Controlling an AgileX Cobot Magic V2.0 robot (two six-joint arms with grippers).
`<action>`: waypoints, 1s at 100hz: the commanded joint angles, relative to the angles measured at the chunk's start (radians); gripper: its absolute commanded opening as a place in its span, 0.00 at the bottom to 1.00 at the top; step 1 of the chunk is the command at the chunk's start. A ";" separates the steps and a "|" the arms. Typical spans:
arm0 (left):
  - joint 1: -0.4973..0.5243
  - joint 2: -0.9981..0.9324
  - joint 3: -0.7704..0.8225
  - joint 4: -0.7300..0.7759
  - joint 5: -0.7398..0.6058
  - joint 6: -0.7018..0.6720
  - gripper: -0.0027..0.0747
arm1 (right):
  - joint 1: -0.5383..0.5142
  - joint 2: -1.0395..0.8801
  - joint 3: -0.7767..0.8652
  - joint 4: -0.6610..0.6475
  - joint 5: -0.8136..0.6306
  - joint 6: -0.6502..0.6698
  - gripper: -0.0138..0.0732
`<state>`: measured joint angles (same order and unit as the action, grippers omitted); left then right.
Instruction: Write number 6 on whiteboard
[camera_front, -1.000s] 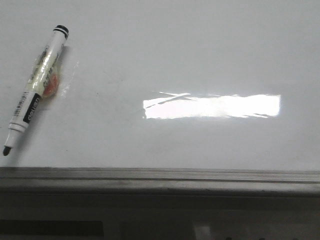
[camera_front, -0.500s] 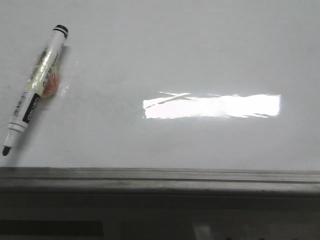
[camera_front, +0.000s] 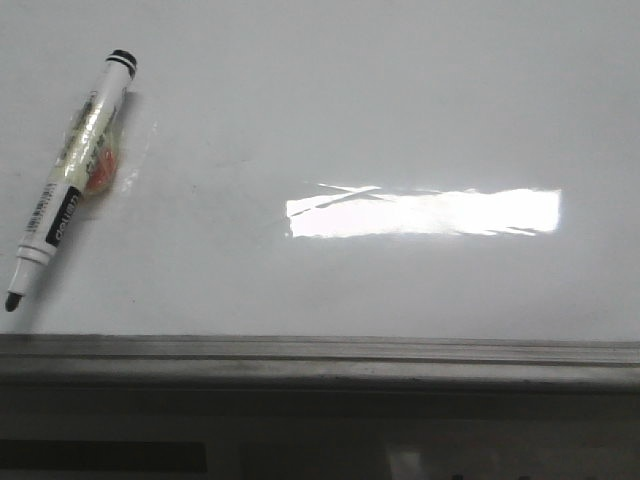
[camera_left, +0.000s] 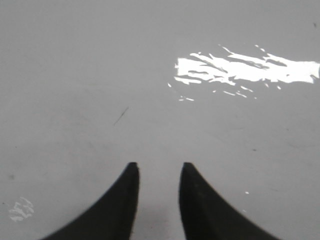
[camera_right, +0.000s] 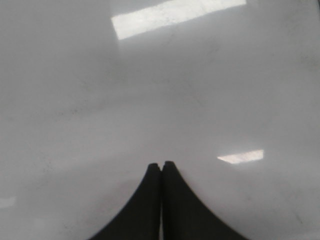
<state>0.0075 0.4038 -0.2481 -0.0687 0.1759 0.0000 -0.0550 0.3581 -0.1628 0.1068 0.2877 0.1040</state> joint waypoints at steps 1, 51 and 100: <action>-0.003 0.044 -0.034 -0.024 -0.148 -0.009 0.62 | 0.002 0.026 -0.037 0.002 -0.079 0.001 0.09; -0.442 0.140 -0.050 -0.023 -0.289 -0.010 0.58 | 0.002 0.026 -0.037 0.002 -0.077 0.001 0.09; -0.739 0.371 -0.050 -0.161 -0.379 -0.010 0.58 | 0.002 0.026 -0.037 0.002 -0.079 0.001 0.09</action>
<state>-0.7221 0.7375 -0.2655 -0.2138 -0.1097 0.0000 -0.0550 0.3700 -0.1628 0.1075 0.2877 0.1049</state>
